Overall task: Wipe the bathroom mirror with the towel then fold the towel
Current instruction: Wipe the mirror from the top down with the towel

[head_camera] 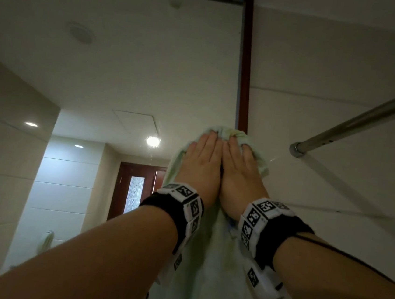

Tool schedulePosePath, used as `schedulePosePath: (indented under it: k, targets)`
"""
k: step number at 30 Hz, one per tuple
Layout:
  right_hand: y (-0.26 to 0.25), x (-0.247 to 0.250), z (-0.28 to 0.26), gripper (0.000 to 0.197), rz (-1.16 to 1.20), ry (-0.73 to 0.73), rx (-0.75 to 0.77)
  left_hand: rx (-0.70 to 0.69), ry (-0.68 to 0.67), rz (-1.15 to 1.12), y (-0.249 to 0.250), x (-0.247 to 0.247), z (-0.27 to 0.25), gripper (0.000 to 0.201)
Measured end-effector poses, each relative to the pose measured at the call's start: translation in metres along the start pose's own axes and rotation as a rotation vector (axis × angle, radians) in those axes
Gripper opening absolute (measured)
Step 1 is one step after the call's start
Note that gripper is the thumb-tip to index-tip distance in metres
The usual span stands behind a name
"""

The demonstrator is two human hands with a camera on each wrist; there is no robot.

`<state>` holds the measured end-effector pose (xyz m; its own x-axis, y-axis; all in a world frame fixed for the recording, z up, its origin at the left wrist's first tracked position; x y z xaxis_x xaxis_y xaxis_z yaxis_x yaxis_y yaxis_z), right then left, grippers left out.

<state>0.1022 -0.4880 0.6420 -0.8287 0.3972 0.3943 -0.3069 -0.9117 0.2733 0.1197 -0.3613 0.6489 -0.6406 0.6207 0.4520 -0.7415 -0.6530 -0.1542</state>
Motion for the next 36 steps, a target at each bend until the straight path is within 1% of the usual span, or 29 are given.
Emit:
schedulePosePath:
  k: [4,8,11,14,17,20,23,26,32,34,36]
  targets:
    - [0.009,0.023,0.033,0.080,-0.038,-0.042,0.018,0.010,-0.032,0.045,-0.005,0.009,0.034,0.075]
    - [0.020,0.061,0.087,0.077,-0.087,-0.024,-0.012,0.003,-0.037,0.136,-0.014,0.038,0.093,0.082]
    - [0.027,0.086,0.129,0.074,-0.187,-0.010,-0.029,-0.005,-0.048,0.211,-0.021,0.065,0.139,0.094]
    - [0.027,0.094,0.146,0.074,-0.255,0.029,-0.047,0.001,-0.010,0.210,-0.025,0.072,0.156,0.093]
    - [0.024,0.091,0.137,0.071,-0.224,0.013,-0.073,-0.002,0.013,0.212,-0.024,0.066,0.151,0.090]
    - [0.023,0.086,0.127,0.069,-0.190,0.059,-0.033,0.020,0.031,0.189,-0.022,0.061,0.138,0.087]
    - [0.023,0.074,0.115,0.070,-0.181,0.053,-0.019,0.025,0.045,0.167,-0.018,0.049,0.121,0.084]
    - [0.022,0.059,0.097,0.071,-0.121,0.093,0.012,0.024,0.079,0.131,-0.012,0.036,0.098,0.081]
    - [0.008,0.046,0.037,0.073,-0.032,0.092,0.055,0.019,0.111,0.000,-0.003,0.007,0.052,0.075]
    - [0.000,0.042,0.015,0.070,-0.006,0.126,0.092,0.014,0.125,-0.034,0.001,-0.002,0.036,0.072]
    - [-0.005,0.034,-0.004,0.070,0.015,0.177,0.092,0.004,0.143,-0.048,0.005,-0.012,0.019,0.071]
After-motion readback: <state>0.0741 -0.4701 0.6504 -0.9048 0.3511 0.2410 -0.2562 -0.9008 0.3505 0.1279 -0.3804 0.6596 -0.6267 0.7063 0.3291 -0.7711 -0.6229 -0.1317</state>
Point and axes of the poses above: each hand's wrist, its own z-axis towards the middle knuckle, its own x-axis out of the back of the hand, y = z × x, the point moved 1 cm from there along z, towards the middle knuckle, and after that the axes turned 3 degrees about -y, right-handed, at the moved point
